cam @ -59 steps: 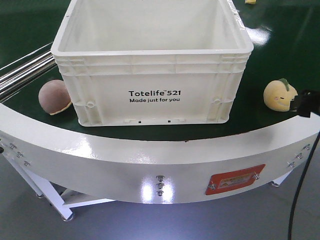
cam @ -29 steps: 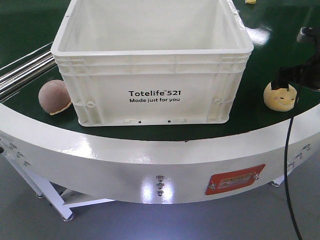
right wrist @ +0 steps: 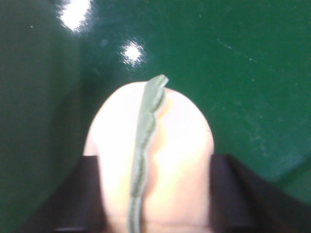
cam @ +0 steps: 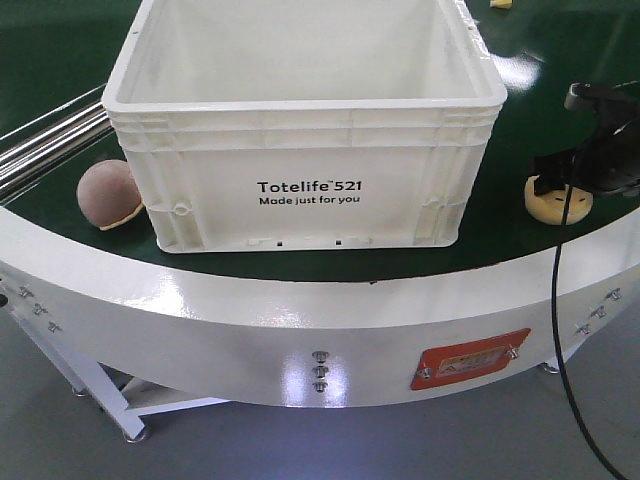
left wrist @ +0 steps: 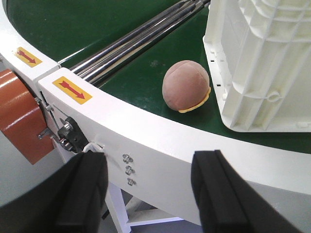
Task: Place moving items into box and shelve
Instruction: 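Reach the right gripper down and grasp the yellow peach plush, then lift the peach plush with the right gripper and drop it into the tote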
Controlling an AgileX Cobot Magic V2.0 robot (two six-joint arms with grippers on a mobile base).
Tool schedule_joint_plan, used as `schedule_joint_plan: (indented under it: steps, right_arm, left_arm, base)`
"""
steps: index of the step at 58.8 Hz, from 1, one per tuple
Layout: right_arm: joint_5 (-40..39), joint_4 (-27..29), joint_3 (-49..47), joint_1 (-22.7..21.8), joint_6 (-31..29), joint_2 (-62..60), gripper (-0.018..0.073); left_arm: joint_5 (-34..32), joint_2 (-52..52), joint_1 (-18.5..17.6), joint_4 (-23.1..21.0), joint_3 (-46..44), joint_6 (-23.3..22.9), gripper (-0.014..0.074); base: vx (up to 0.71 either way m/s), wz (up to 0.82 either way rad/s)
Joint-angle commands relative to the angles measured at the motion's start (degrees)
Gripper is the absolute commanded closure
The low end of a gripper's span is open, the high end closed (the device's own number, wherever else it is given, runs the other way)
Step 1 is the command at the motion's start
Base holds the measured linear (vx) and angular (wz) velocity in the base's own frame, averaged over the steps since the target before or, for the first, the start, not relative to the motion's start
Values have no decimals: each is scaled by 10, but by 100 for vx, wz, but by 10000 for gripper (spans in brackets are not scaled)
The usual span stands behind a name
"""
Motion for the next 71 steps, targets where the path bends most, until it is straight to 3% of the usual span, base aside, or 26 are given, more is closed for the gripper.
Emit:
schedule_joint_plan:
  steps: [1,16,27,41,45,46,57,64,71]
  right_arm:
    - [-3,-4,-35,-1,-4,-48,251]
    - [40,10,-159,43,-8,-139,274]
    - [13,12,-219,140,-12,-162,274]
    - [-64,19,-221,264,-12,-131,265]
    - [-73,17,-220,287,-12,-116,219]
    - [-73,17,-220,301,-19,-101,125]
    - [-65,6,-221,302,-22,-97,-139]
    - [-44,-26,-221,302,1,-133,-161]
    - [12,-104,-217,302,108,-189,-139]
  left_arm:
    - [-42,6,-2,1,-17,-5,92]
    - [-43,6,-2,1,-17,-5,92]
    - [-50,6,-2,1,-17,-5,92]
    - [-56,6,-2,1,-17,-5,92]
    - [-57,6,-2,0,-17,-5,92]
    - [-57,6,-2,0,-17,-5,92]
    - [-58,6,-2,0,-18,-5,82]
    - [-61,6,-2,0,-21,-5,5]
    - [-59,21,-2,0,-21,-9,-61]
  base:
    - [0,0]
    - [0,0]
    - [0,0]
    - [0,0]
    - [0,0]
    - [0,0]
    - [0,0]
    - [0,0]
    - [0,0]
